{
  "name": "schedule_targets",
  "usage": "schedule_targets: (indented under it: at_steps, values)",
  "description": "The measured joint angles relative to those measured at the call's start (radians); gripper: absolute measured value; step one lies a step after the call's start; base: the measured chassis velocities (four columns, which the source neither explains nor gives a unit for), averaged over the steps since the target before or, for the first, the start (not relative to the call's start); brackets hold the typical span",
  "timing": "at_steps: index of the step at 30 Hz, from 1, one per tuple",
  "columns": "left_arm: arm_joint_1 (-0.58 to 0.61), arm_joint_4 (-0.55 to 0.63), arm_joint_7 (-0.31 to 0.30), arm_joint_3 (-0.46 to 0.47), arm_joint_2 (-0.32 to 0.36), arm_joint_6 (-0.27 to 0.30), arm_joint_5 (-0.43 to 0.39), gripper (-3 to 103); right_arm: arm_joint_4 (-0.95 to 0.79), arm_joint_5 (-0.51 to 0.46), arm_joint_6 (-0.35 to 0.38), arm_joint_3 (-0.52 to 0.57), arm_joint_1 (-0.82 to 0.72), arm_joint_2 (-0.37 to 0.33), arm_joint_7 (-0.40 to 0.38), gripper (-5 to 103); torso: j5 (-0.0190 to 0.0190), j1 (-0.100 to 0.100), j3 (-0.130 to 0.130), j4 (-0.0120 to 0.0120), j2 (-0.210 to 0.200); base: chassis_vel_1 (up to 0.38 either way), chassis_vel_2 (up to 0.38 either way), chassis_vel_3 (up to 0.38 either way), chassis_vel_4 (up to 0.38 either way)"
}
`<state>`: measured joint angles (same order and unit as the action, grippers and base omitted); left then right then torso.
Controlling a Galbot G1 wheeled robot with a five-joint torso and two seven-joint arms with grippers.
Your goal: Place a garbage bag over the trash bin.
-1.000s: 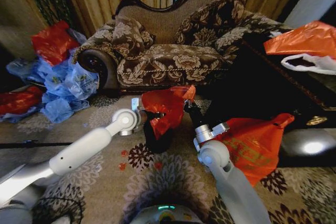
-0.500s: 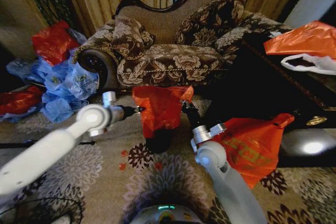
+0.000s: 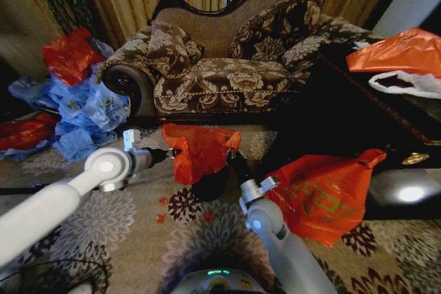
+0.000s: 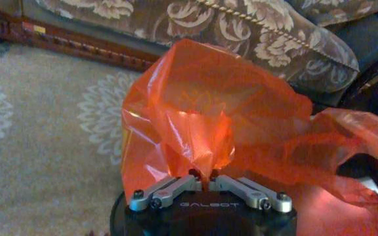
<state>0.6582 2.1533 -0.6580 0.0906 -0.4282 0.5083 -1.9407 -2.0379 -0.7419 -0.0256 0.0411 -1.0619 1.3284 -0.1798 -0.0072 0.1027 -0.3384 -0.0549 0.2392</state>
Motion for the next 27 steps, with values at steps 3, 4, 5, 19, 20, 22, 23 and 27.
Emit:
schedule_targets:
  at_steps: [3,4,5,19,20,22,23,27]
  values:
    - [0.012,0.004,0.000,0.027,0.018,-0.002,-0.007,0,0.000,-0.013,0.004,-0.022,0.010,0.009,-0.007,0,0.0000,0.000,0.000,0.0001,0.000,0.000,0.000,0.000,0.000]
    - [0.025,0.006,-0.001,0.050,0.024,-0.002,-0.011,0,0.005,-0.011,0.004,-0.039,0.012,0.016,-0.008,0,0.0000,0.000,0.000,0.0004,0.000,0.000,0.000,0.000,0.000]
    - [0.025,0.006,-0.001,0.050,0.024,-0.002,-0.011,0,0.005,-0.011,0.004,-0.039,0.012,0.016,-0.008,0,0.0000,0.000,0.000,0.0004,0.000,0.000,0.000,0.000,0.000]
    - [0.050,-0.027,0.035,0.002,-0.099,-0.013,0.031,0,0.117,0.019,-0.039,0.071,-0.004,-0.023,0.003,0,0.0001,0.000,0.000,0.0003,0.000,0.000,0.000,0.000,0.000]
    - [0.047,-0.033,0.038,-0.007,-0.111,-0.011,0.038,0,0.118,0.012,-0.039,0.083,-0.005,-0.034,-0.003,0,0.0001,0.000,0.000,0.0004,0.000,0.000,0.000,0.000,0.000]
    - [0.045,-0.035,0.040,-0.010,-0.116,-0.011,0.041,0,0.118,0.010,-0.039,0.089,-0.005,-0.039,-0.004,0,0.0001,0.000,0.000,0.0004,0.000,0.000,0.000,0.000,0.000]
    - [0.034,-0.052,0.049,-0.027,-0.142,-0.010,0.059,0,0.124,0.004,-0.039,0.101,-0.008,-0.053,-0.008,0,0.0003,0.000,0.000,0.0003,0.000,0.000,0.000,0.000,0.000]
    - [0.008,-0.094,0.063,-0.066,-0.198,-0.010,0.097,0,0.150,0.007,-0.044,0.106,-0.006,-0.051,-0.007,0,0.0003,0.000,0.000,0.0003,0.000,0.000,0.000,0.000,0.000]
